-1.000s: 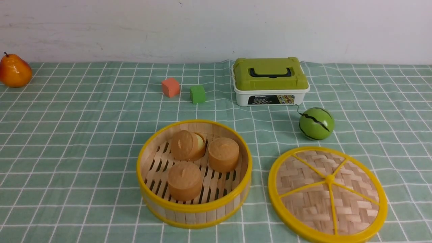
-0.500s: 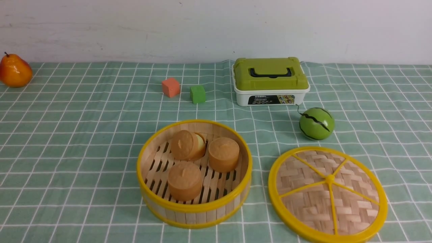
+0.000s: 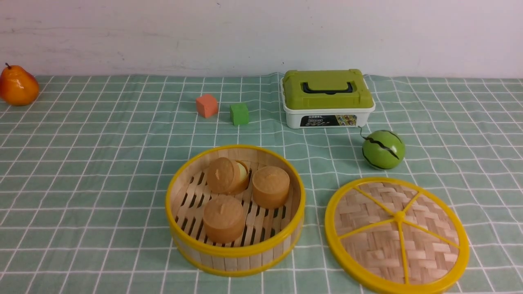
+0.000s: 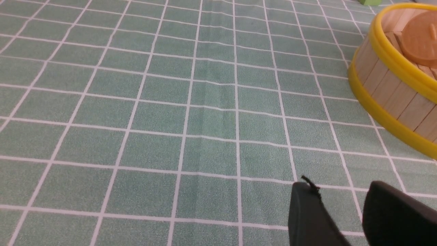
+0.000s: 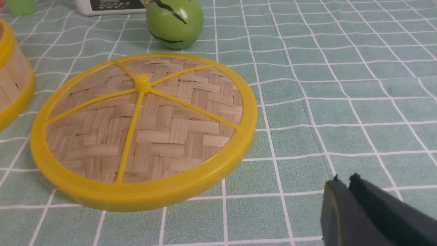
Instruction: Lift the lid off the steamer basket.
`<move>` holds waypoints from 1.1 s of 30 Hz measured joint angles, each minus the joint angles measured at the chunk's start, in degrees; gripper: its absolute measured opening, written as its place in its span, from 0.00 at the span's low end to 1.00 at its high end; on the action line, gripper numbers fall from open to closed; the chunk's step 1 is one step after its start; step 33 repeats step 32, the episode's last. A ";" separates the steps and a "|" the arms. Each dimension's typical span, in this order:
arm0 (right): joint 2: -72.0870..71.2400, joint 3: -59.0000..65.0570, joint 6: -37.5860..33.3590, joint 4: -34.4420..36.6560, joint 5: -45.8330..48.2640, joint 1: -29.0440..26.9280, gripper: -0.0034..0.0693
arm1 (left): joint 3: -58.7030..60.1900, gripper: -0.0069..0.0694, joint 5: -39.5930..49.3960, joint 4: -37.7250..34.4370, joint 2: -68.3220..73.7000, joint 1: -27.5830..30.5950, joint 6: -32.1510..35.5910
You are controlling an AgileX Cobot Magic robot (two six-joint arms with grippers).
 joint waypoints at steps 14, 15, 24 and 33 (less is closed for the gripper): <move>0.00 0.00 0.04 0.00 0.00 0.00 0.09 | 0.00 0.40 0.00 0.00 0.00 0.00 0.00; 0.00 0.00 0.04 0.00 0.00 0.00 0.09 | 0.00 0.40 0.00 0.00 0.00 0.00 0.00; 0.00 0.00 0.04 0.00 0.00 0.00 0.10 | 0.00 0.40 0.00 0.00 0.00 0.00 0.00; 0.00 0.00 0.04 0.00 0.00 0.00 0.11 | 0.00 0.40 0.00 0.00 0.00 0.00 0.00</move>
